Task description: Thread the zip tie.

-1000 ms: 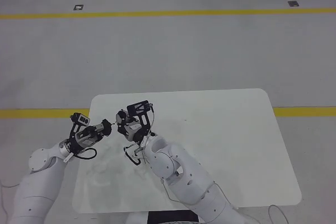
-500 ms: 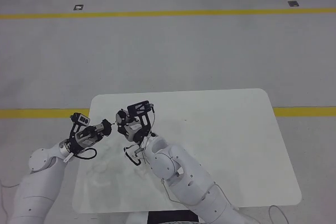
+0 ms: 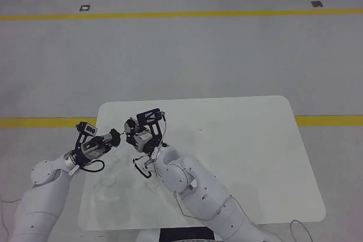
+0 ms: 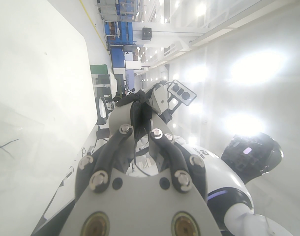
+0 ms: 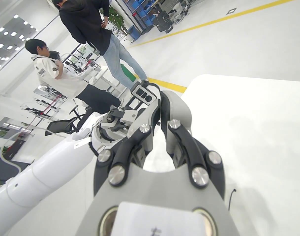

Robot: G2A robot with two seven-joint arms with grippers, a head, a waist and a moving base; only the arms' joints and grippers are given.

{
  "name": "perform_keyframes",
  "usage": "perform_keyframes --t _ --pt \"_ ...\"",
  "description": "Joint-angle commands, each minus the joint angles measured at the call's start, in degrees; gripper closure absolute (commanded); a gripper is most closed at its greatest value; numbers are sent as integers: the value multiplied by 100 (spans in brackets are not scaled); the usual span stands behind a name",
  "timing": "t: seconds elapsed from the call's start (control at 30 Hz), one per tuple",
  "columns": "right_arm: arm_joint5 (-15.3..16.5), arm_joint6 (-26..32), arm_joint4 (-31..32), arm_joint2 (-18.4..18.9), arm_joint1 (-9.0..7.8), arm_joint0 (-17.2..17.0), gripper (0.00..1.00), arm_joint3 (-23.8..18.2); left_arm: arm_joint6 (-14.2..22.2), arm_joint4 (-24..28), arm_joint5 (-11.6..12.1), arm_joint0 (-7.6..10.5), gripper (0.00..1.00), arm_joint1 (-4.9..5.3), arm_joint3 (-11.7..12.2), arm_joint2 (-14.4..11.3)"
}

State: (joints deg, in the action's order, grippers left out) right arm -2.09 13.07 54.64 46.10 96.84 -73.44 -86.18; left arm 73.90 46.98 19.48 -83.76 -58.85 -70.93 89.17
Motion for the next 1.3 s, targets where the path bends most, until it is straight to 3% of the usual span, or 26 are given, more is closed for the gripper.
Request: perform_keyframes --t 0.0,1.27 --pt "-4 -10 14 -3 -6 -15 100 -39 0 0 0 0 100 0 0 0" --pt "-107 101 42 -60 -69 -46 100 -180 0 0 0 0 100 0 0 0"
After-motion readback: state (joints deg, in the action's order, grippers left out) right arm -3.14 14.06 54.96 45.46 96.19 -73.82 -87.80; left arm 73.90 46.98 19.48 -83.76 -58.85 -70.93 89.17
